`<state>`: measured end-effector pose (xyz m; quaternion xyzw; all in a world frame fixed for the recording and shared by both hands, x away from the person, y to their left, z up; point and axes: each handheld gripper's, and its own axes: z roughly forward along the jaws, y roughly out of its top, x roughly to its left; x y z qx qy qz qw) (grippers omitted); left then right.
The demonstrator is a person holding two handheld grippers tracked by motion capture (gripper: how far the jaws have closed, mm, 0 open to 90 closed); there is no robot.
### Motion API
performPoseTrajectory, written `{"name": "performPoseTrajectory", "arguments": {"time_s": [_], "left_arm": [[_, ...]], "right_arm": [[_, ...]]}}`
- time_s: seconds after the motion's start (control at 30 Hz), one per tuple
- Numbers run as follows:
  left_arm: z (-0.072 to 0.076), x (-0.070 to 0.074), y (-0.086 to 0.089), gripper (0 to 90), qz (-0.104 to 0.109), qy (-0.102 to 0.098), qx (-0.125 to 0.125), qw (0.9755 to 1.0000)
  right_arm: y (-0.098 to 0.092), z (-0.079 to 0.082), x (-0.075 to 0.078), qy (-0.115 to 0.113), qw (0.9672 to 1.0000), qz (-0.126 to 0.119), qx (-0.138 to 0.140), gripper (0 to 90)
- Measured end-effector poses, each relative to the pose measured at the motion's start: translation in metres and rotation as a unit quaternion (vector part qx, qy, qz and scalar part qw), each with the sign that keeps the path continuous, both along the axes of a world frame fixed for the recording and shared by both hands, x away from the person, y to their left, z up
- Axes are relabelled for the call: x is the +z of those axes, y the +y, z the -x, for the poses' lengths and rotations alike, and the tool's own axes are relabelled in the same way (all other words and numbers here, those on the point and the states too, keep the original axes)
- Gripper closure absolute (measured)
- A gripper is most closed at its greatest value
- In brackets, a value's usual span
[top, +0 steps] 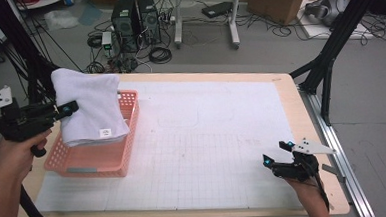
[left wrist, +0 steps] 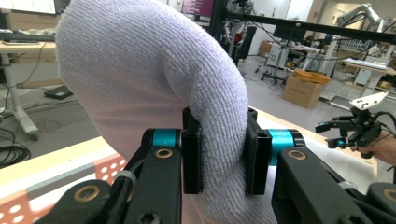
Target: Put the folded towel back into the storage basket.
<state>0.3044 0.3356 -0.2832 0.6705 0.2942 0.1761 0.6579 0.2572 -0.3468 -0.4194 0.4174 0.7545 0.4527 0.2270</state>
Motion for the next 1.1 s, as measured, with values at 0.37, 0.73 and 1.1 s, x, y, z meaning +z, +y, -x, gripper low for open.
{"name": "performPoseTrajectory", "arguments": {"time_s": [0.37, 0.73, 1.1], "left_arm": [[-0.002, -0.02, 0.018, 73.2, -0.007, 0.022, 0.01, 0.9997], [-0.005, -0.046, 0.033, 73.1, -0.009, 0.047, 0.019, 0.9987], [-0.016, -0.065, 0.023, 72.9, -0.01, 0.065, 0.0, 0.9978]], "right_arm": [[0.0, 0.001, 0.001, -0.003, 0.9999, 0.01, -0.002, 17.6], [0.004, 0.0, -0.002, 0.002, 0.9998, 0.018, 0.0, 17.5], [0.004, 0.0, -0.003, 0.002, 0.9998, 0.022, -0.003, 17.6]]}}
